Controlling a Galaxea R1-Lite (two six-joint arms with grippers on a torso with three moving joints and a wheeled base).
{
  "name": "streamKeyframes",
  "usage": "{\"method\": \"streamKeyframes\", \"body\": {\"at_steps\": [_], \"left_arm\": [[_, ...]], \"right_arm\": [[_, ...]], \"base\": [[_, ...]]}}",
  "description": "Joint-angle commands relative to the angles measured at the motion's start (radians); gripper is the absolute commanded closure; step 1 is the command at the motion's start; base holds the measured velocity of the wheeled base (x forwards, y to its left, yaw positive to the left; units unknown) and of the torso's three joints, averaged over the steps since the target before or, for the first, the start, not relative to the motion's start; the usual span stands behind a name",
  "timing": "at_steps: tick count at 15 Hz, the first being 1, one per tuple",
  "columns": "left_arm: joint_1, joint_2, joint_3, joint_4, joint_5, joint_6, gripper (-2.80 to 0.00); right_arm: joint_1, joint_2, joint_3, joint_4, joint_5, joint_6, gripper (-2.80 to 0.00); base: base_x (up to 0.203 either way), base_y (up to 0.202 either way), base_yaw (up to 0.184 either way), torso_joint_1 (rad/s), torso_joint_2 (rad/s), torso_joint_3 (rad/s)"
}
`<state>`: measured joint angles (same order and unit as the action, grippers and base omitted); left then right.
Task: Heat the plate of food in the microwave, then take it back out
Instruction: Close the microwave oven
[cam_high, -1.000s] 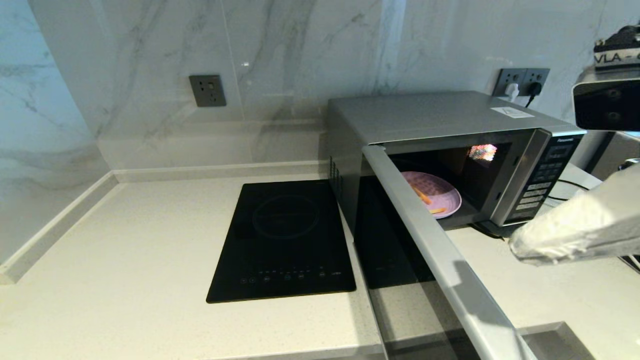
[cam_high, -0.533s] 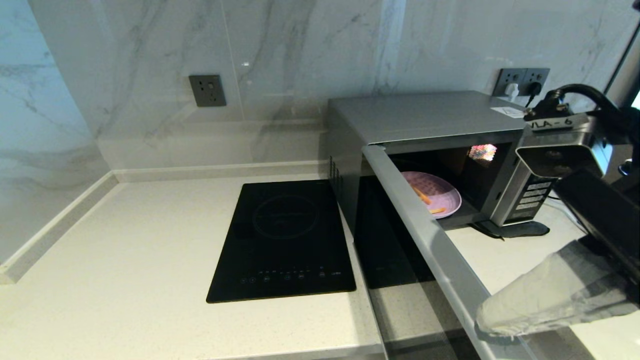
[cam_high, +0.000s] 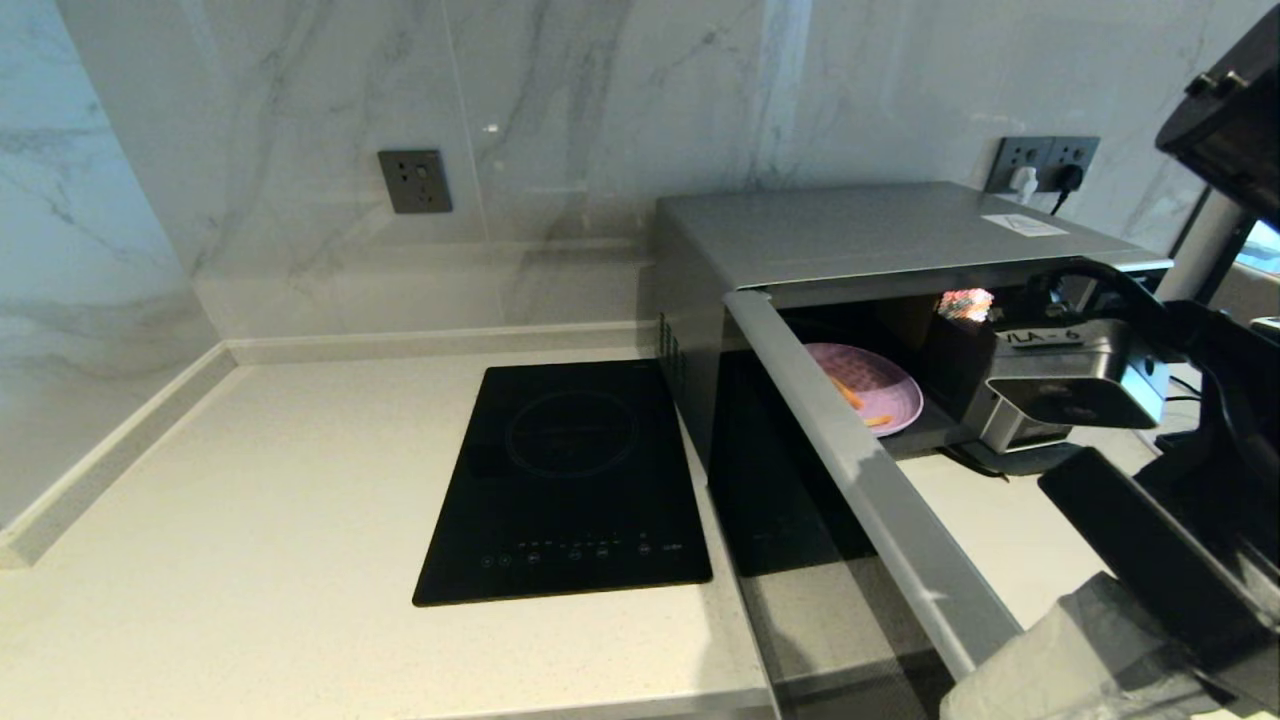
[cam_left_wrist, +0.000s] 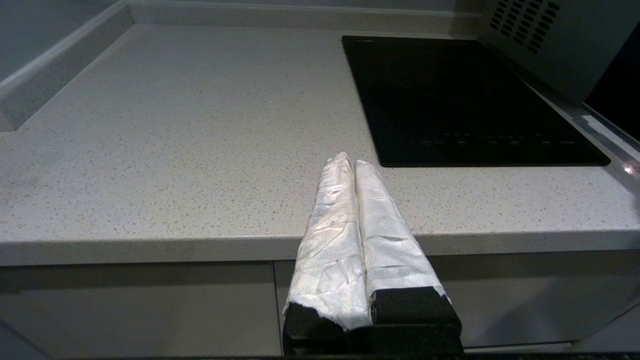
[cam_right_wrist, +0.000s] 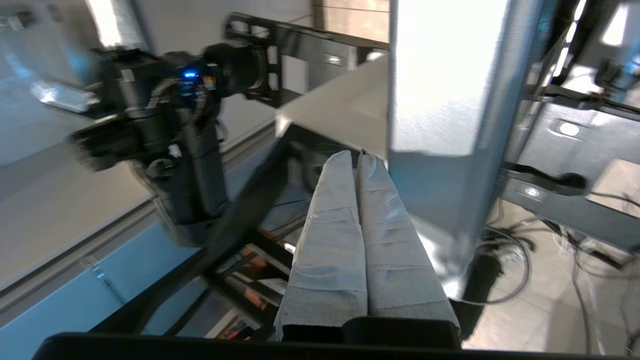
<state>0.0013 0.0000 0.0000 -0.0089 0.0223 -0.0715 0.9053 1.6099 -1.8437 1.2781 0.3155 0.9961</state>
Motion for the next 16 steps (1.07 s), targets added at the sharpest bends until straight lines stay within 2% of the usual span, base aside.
{"method": "streamKeyframes", "body": {"at_steps": [1,5,8,13,16], "left_arm": [[0.0,0.002,0.0,0.0,0.001,-0.001,0.0],[0.0,0.002,0.0,0.0,0.001,-0.001,0.0],[0.0,0.002,0.0,0.0,0.001,-0.001,0.0],[0.0,0.002,0.0,0.0,0.001,-0.001,0.0],[-0.001,0.002,0.0,0.0,0.001,-0.001,0.0]], "right_arm": [[0.001,-0.005,0.024,0.007,-0.022,0.006,0.0],[-0.004,-0.047,0.084,0.0,-0.1,0.009,0.0],[-0.049,-0.082,0.139,-0.003,-0.219,0.019,0.0],[-0.178,-0.145,0.156,-0.002,-0.243,0.003,0.0],[-0.276,-0.158,0.177,-0.003,-0.271,-0.042,0.0]], "base": [[0.0,0.0,0.0,0.0,0.0,0.0],[0.0,0.0,0.0,0.0,0.0,0.0],[0.0,0.0,0.0,0.0,0.0,0.0],[0.0,0.0,0.0,0.0,0.0,0.0],[0.0,0.0,0.0,0.0,0.0,0.0]]}}
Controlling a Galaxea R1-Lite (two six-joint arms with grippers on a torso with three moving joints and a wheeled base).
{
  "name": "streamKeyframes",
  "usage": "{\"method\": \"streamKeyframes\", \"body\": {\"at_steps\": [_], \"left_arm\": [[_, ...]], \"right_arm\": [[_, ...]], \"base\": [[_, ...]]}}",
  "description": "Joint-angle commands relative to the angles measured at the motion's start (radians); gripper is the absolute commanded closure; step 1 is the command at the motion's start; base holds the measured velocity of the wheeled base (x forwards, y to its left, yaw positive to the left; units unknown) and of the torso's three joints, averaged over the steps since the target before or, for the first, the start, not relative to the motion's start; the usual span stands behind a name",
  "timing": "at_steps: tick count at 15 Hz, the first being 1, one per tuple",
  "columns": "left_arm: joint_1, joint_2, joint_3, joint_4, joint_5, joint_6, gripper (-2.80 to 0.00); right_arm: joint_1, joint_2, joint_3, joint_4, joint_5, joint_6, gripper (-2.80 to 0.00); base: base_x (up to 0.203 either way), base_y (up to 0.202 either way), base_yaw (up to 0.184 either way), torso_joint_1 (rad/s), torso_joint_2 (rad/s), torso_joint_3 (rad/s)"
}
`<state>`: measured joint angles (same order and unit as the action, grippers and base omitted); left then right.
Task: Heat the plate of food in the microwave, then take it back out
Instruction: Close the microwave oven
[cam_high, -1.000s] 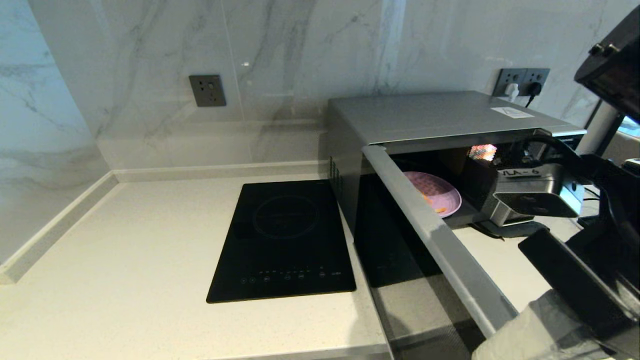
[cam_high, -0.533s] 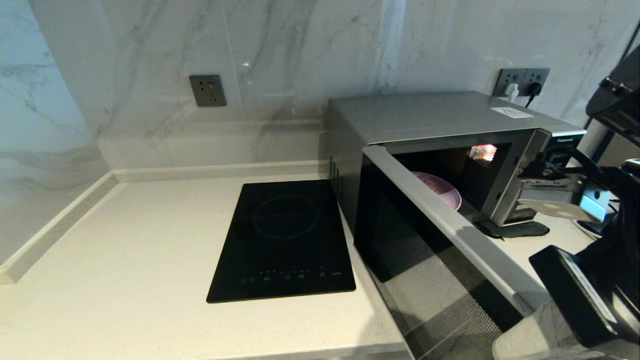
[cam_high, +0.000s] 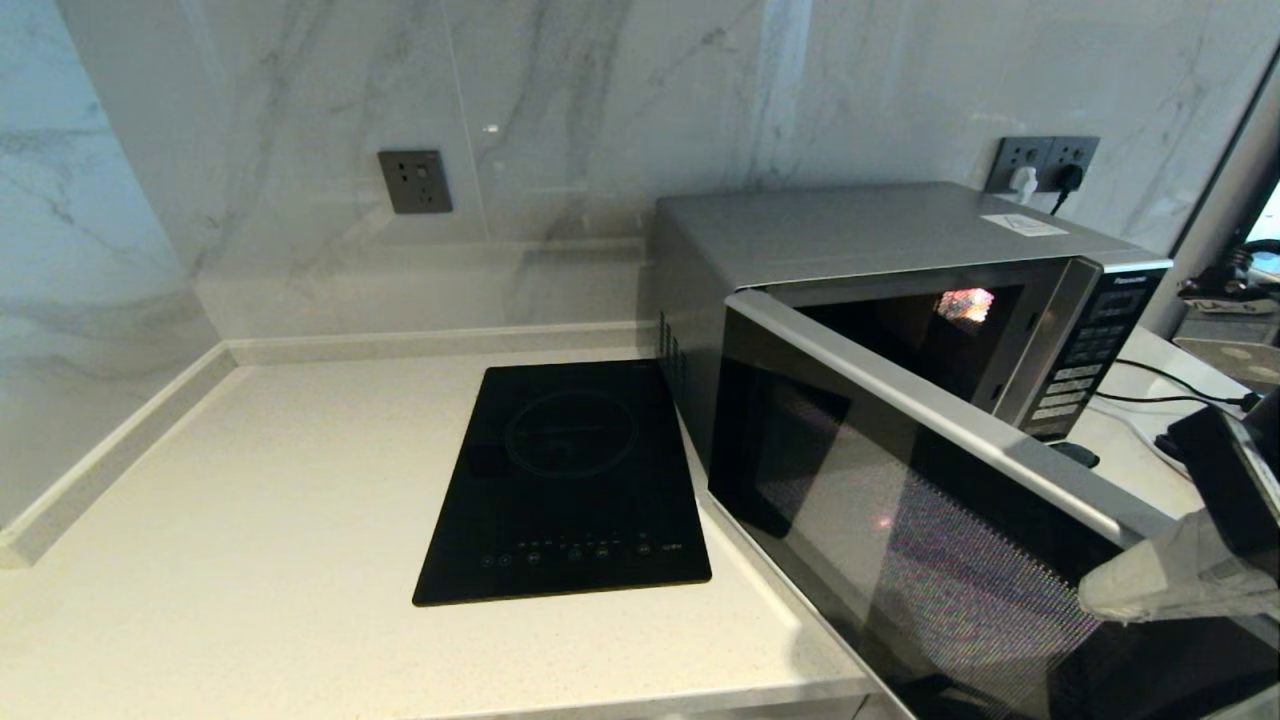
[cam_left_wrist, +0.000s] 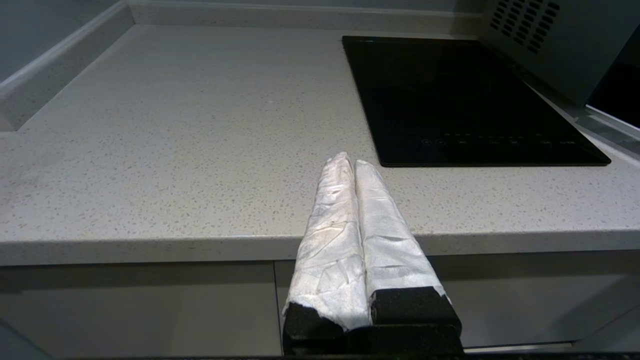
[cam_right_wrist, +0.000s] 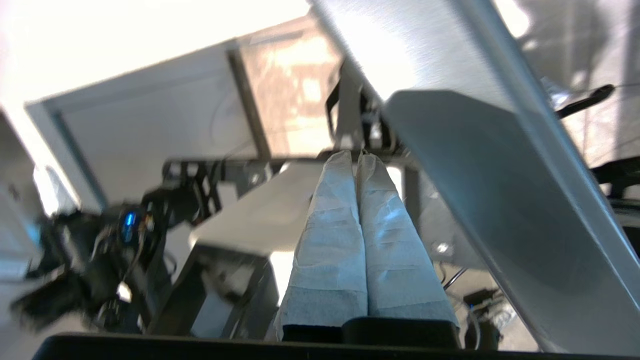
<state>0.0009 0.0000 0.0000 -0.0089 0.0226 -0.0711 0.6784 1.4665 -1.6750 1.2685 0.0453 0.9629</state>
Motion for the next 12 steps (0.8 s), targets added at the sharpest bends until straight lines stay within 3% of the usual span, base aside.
{"method": "streamKeyframes", "body": {"at_steps": [1,12], "left_arm": [[0.001,0.002,0.0,0.0,0.0,-0.001,0.0],[0.001,0.002,0.0,0.0,0.0,-0.001,0.0]], "right_arm": [[-0.09,-0.014,0.01,0.006,-0.002,-0.031,0.0],[-0.436,0.042,0.03,-0.145,-0.001,-0.214,0.0]], "base": [[0.0,0.0,0.0,0.0,0.0,0.0],[0.0,0.0,0.0,0.0,0.0,0.0]]}}
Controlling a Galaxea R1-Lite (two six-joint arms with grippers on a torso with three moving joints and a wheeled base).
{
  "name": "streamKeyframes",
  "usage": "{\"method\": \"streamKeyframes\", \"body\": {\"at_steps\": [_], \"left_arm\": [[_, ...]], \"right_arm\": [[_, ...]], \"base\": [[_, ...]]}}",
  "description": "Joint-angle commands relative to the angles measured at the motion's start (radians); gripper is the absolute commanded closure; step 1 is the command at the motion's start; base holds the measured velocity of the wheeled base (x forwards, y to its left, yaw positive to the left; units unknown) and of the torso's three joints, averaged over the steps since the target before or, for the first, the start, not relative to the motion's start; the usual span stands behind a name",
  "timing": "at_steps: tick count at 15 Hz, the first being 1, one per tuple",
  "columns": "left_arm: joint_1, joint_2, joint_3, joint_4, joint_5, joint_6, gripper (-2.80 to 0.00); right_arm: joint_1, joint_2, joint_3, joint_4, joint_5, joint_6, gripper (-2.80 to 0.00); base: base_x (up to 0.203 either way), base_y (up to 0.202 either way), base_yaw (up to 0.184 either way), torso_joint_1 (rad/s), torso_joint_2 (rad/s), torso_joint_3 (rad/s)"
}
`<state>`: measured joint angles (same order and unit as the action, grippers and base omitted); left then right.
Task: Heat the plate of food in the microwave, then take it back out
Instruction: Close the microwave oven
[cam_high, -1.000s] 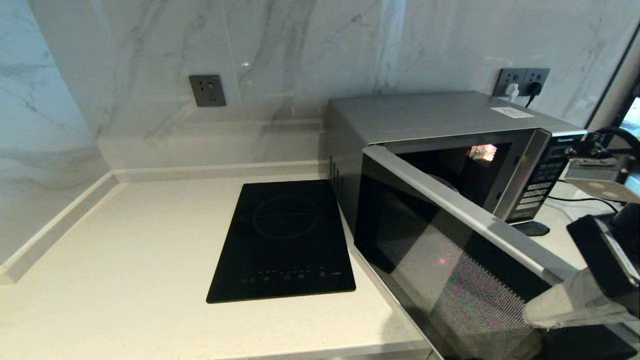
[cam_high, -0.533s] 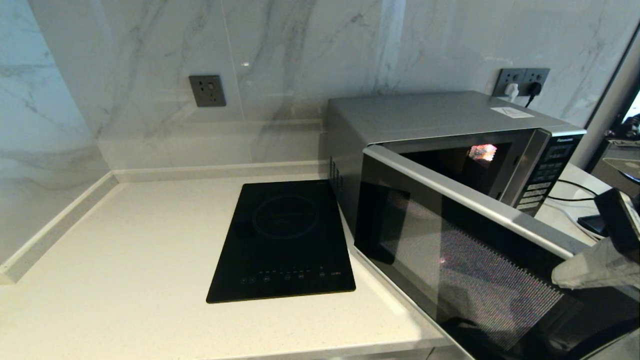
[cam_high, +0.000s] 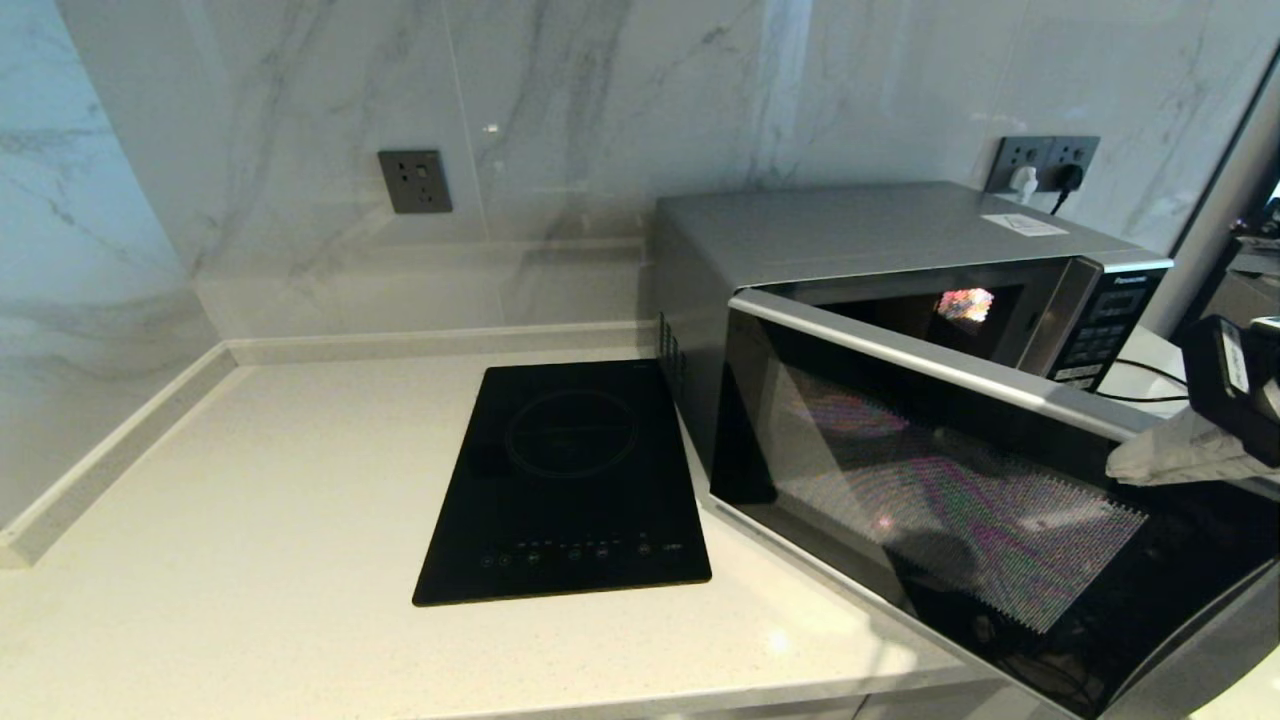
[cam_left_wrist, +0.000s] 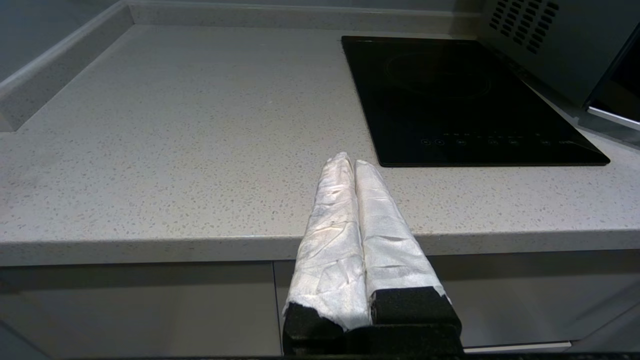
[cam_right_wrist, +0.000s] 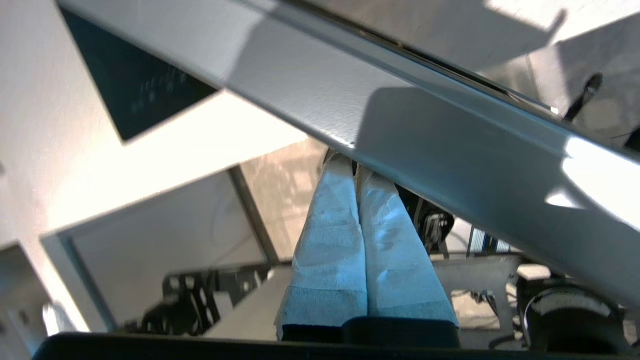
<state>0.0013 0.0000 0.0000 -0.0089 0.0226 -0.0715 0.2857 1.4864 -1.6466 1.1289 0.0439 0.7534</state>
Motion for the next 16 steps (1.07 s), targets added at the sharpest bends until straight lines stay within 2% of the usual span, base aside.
{"method": "streamKeyframes", "body": {"at_steps": [1,4,10,16], "left_arm": [[0.0,0.002,0.0,0.0,0.0,-0.001,0.0],[0.0,0.002,0.0,0.0,0.0,-0.001,0.0],[0.0,0.002,0.0,0.0,0.0,-0.001,0.0],[0.0,0.002,0.0,0.0,0.0,-0.001,0.0]], "right_arm": [[-0.073,0.037,0.003,-0.025,0.0,-0.015,0.0],[-0.161,0.085,0.001,-0.094,0.002,-0.05,0.0],[-0.284,0.203,-0.033,-0.246,0.005,-0.083,0.0],[-0.346,0.342,-0.209,-0.286,0.048,-0.08,0.0]], "base": [[0.0,0.0,0.0,0.0,0.0,0.0],[0.0,0.0,0.0,0.0,0.0,0.0],[0.0,0.0,0.0,0.0,0.0,0.0],[0.0,0.0,0.0,0.0,0.0,0.0]]}}
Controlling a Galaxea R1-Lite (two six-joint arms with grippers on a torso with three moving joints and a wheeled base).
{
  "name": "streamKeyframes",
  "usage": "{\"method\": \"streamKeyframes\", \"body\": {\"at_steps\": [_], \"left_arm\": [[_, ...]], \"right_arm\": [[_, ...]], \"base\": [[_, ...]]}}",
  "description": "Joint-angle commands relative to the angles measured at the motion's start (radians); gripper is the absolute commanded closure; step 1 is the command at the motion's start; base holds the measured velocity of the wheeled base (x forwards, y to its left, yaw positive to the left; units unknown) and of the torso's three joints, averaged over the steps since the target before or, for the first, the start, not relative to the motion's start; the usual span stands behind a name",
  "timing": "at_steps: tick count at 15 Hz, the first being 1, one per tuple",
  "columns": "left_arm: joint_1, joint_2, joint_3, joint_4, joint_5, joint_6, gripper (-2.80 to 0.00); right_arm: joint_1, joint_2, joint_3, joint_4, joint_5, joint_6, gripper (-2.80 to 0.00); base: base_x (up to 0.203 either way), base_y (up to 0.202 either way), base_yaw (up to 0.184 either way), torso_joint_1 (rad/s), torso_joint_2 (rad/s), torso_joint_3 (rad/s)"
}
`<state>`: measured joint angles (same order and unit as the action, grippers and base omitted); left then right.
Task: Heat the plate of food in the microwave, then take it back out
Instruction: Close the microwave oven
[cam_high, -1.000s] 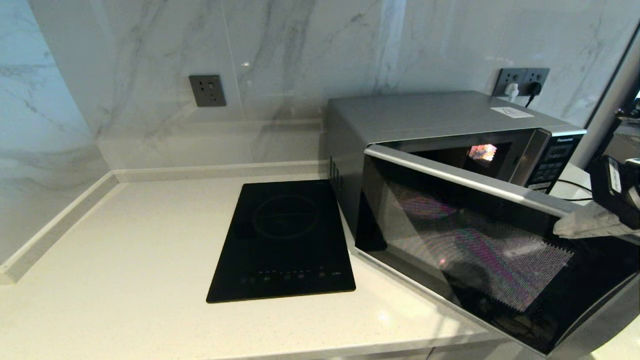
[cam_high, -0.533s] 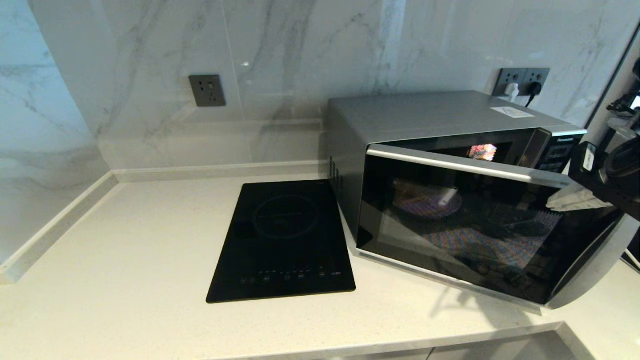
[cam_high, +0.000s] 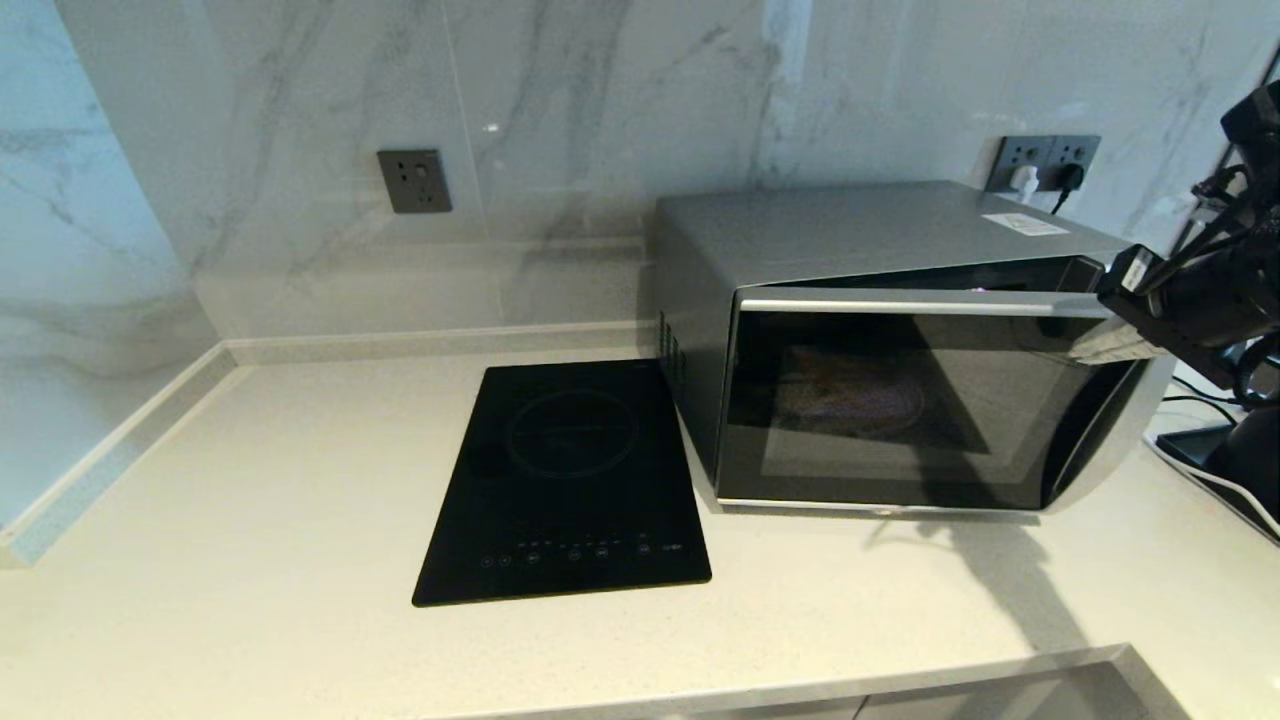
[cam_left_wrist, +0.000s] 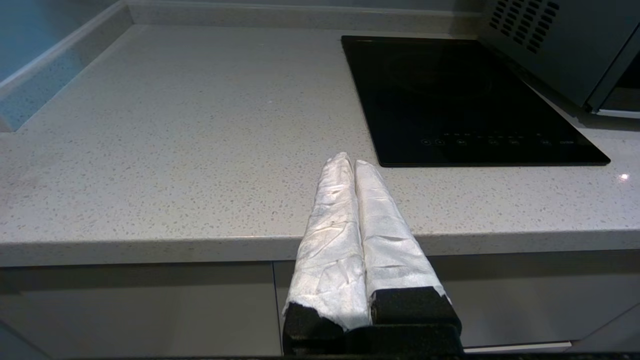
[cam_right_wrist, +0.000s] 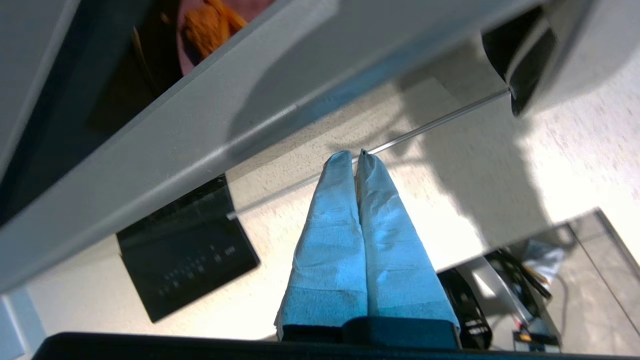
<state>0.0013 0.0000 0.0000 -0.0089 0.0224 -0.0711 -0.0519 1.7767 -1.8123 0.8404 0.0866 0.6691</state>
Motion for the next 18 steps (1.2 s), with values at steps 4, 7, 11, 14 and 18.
{"method": "streamKeyframes", "body": {"at_steps": [4,7,11,14,18], "left_arm": [[0.0,0.002,0.0,0.0,0.001,-0.001,0.0],[0.0,0.002,0.0,0.0,0.001,-0.001,0.0],[0.0,0.002,0.0,0.0,0.001,-0.001,0.0],[0.0,0.002,0.0,0.0,0.001,-0.001,0.0],[0.0,0.002,0.0,0.0,0.001,-0.001,0.0]], "right_arm": [[-0.011,0.104,-0.097,-0.07,0.021,0.003,0.0],[-0.011,0.137,-0.132,-0.083,0.021,0.001,0.0],[-0.011,0.155,-0.16,-0.118,0.025,-0.008,0.0],[-0.012,0.165,-0.16,-0.144,0.037,-0.01,0.0],[-0.012,0.175,-0.157,-0.156,0.045,-0.011,0.0]], "base": [[0.0,0.0,0.0,0.0,0.0,0.0],[0.0,0.0,0.0,0.0,0.0,0.0],[0.0,0.0,0.0,0.0,0.0,0.0],[0.0,0.0,0.0,0.0,0.0,0.0],[0.0,0.0,0.0,0.0,0.0,0.0]]}}
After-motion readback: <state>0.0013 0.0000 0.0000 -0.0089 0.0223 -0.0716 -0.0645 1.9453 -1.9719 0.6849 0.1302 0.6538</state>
